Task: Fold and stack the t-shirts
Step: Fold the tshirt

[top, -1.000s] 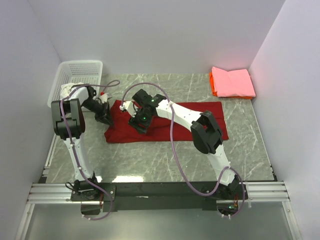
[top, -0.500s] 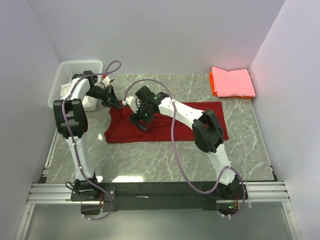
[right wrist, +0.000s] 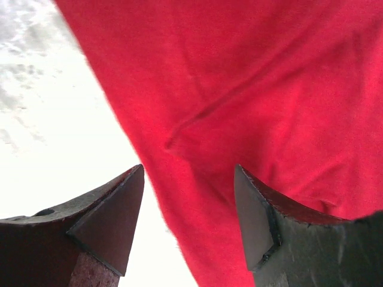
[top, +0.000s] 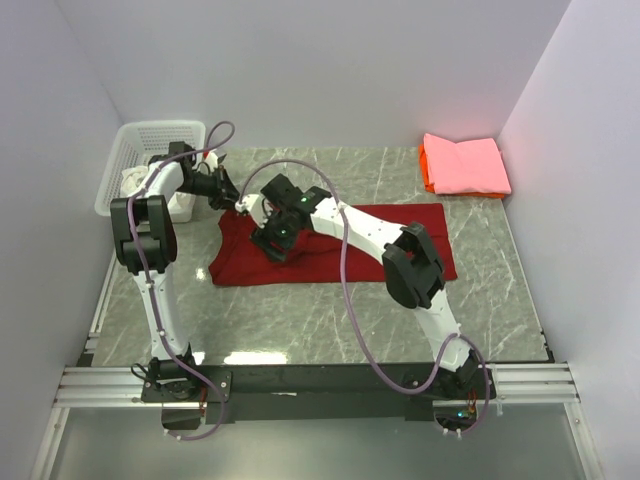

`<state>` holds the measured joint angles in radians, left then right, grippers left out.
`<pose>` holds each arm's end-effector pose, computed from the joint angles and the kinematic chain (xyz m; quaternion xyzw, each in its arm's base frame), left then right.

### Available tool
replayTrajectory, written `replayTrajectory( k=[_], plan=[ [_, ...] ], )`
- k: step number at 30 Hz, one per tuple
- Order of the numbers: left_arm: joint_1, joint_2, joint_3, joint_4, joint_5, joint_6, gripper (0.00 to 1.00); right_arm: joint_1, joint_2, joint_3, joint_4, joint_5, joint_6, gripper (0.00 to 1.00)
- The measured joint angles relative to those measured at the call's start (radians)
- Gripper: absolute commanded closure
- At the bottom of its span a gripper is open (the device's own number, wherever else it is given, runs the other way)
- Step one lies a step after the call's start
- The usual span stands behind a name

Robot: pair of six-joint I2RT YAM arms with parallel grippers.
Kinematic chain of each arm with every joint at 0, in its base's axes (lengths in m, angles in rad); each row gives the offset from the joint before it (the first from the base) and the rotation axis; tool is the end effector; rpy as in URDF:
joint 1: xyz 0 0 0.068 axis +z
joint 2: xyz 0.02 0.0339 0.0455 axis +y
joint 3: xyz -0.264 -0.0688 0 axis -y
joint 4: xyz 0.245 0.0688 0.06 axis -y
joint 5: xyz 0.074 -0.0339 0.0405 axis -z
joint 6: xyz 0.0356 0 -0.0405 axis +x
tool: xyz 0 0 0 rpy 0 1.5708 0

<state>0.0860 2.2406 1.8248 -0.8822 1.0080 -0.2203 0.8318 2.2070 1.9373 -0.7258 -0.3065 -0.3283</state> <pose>0.4582 0.0093 0.1868 -0.0674 0.8674 -0.4854 0.0867 0.3206 0.3677 0.2278 -0.5556 0.7689 0.2116 0.2351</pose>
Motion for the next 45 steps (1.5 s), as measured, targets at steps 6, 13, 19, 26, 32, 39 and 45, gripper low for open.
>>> replayTrajectory(
  k=[6,13,19,26,32,39,45],
  plan=[
    [0.000,0.000,0.000,0.011,0.000,-0.011,0.99,0.048,0.001,0.006,-0.007,0.002,0.021,0.29],
    [0.000,0.000,0.000,0.011,0.001,-0.011,0.99,0.082,0.011,0.006,0.010,0.087,0.021,0.30],
    [0.000,0.001,-0.002,0.013,0.002,-0.011,0.99,0.085,0.035,0.008,0.023,0.142,0.002,0.34],
    [0.000,0.010,-0.002,0.020,0.006,-0.011,0.99,0.085,0.093,0.008,0.021,0.145,-0.014,0.44],
    [0.000,0.016,-0.002,0.021,0.008,-0.011,0.99,0.080,0.098,0.008,0.020,0.157,-0.032,0.79],
    [0.000,0.016,-0.002,0.017,0.007,-0.007,1.00,0.052,0.098,0.043,0.001,0.165,-0.064,0.97],
    [0.004,0.016,-0.002,0.005,0.004,-0.002,0.99,0.002,0.098,0.091,0.002,0.184,-0.106,1.00]
  ],
)
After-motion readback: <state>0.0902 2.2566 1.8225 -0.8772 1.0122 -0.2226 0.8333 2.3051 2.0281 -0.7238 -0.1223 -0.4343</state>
